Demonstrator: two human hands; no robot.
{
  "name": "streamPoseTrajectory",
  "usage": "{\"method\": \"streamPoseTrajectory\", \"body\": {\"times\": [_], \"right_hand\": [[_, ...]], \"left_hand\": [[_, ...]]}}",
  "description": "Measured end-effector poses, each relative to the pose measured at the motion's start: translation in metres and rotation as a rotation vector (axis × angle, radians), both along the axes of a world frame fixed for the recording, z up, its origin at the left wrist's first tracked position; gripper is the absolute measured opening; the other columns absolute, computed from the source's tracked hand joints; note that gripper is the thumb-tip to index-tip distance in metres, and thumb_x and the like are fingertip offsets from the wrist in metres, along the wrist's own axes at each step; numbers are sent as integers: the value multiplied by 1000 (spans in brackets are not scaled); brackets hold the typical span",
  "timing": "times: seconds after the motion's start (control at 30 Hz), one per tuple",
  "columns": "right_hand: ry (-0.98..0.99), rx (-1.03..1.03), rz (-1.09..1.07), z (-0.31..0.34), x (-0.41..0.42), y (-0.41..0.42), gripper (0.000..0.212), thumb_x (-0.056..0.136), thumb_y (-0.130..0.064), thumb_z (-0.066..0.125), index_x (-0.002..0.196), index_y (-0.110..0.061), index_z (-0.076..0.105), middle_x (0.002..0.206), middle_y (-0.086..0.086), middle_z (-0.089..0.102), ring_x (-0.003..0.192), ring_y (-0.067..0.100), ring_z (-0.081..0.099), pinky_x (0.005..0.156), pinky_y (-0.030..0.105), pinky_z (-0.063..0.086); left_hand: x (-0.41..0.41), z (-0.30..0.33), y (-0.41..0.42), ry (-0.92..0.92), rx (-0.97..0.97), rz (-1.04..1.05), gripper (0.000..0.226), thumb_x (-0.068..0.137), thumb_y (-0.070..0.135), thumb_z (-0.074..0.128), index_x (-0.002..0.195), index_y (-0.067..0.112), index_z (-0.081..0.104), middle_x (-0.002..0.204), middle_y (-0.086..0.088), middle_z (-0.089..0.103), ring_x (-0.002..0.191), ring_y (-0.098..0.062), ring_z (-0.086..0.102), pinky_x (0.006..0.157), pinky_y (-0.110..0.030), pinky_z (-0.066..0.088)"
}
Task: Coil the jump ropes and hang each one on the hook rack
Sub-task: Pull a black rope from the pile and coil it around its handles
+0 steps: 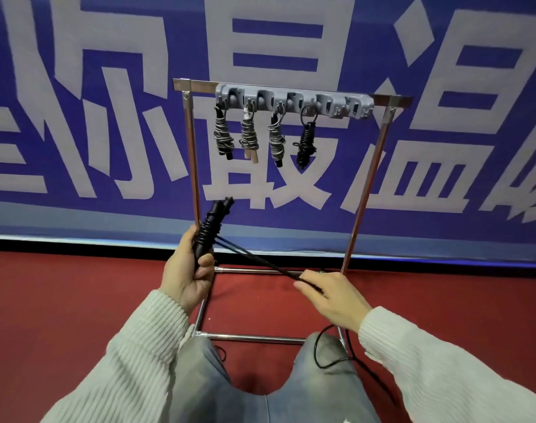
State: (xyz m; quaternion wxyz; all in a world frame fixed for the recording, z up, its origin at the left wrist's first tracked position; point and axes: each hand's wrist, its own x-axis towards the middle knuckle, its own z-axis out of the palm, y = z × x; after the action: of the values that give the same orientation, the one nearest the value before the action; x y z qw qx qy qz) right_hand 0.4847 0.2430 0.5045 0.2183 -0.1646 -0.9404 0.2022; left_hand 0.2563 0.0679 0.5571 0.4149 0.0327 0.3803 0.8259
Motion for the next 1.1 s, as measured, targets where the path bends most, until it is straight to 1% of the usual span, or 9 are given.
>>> {"method": "streamPoseTrajectory", "body": {"times": [0.17, 0.27, 0.33, 0.47, 0.67, 0.8, 0.9, 1.0, 1.1], "right_hand": [[96, -39, 30, 38, -10, -19, 20, 100, -36, 60, 95, -22, 74, 78, -8, 71, 72, 8, 64, 71, 30, 49], [55, -47, 20, 64, -25, -7, 17, 97, -36, 65, 100, -25, 78, 84, -12, 75, 77, 5, 66, 72, 26, 48], [-9, -116, 24, 70, -32, 7, 13, 95, -33, 70, 97, -24, 80, 81, -11, 74, 73, 3, 64, 70, 25, 46], [-47, -473, 93, 53, -27, 15, 8, 94, -27, 73, 93, -26, 81, 91, -8, 78, 86, 3, 69, 84, 23, 51], [9, -721, 80, 15, -18, -18, 29, 106, -25, 52, 93, -18, 77, 52, -13, 41, 45, 0, 32, 47, 13, 27], [-74, -645, 79, -5, -6, -37, 33, 107, -38, 49, 96, -22, 76, 55, -10, 45, 53, 14, 40, 56, 30, 36], [-89, -467, 34, 10, 3, -33, 26, 97, -47, 59, 96, -28, 76, 81, 0, 71, 78, 24, 65, 79, 44, 52], [-52, -222, 63, 51, 3, -23, 20, 97, -43, 63, 94, -27, 74, 70, -7, 67, 61, 6, 58, 66, 35, 50], [-84, -63, 28, 88, -10, -7, 13, 97, -35, 67, 97, -28, 78, 63, -22, 65, 62, 0, 60, 61, 23, 42]], "left_hand": [[3, -42, 16, 724, -616, 340, 30, 93, 43, 67, 80, 16, 71, 66, -1, 65, 64, -31, 66, 58, -26, 48], [18, -52, 23, 1290, -954, -5, 30, 93, 48, 66, 94, 20, 78, 88, -4, 77, 96, -30, 70, 79, -31, 49], [34, -39, 20, 1566, -1005, -375, 30, 93, 48, 64, 93, 22, 79, 83, -1, 77, 83, -19, 71, 69, -26, 47], [55, -3, -2, 1075, -426, -735, 29, 100, 20, 59, 80, 6, 73, 61, -15, 55, 35, -14, 36, 35, -18, 28], [49, -1, -15, 265, -73, -428, 29, 88, 38, 57, 93, 10, 64, 64, -6, 57, 28, -3, 23, 33, -15, 5], [30, -19, -6, -85, 235, -240, 39, 93, 52, 57, 102, 18, 71, 78, 6, 56, 33, -2, 18, 26, -10, 15], [6, -30, -6, 115, 86, 52, 26, 95, 46, 64, 98, 20, 68, 80, 4, 59, 37, -1, 31, 30, -14, 23], [2, -49, -4, 853, -533, 263, 25, 85, 44, 79, 93, 21, 77, 83, 2, 73, 60, -7, 59, 63, -29, 54], [26, -48, 0, 1312, -801, -90, 24, 83, 49, 80, 96, 29, 80, 86, 13, 76, 80, 2, 68, 78, -17, 49]]}}
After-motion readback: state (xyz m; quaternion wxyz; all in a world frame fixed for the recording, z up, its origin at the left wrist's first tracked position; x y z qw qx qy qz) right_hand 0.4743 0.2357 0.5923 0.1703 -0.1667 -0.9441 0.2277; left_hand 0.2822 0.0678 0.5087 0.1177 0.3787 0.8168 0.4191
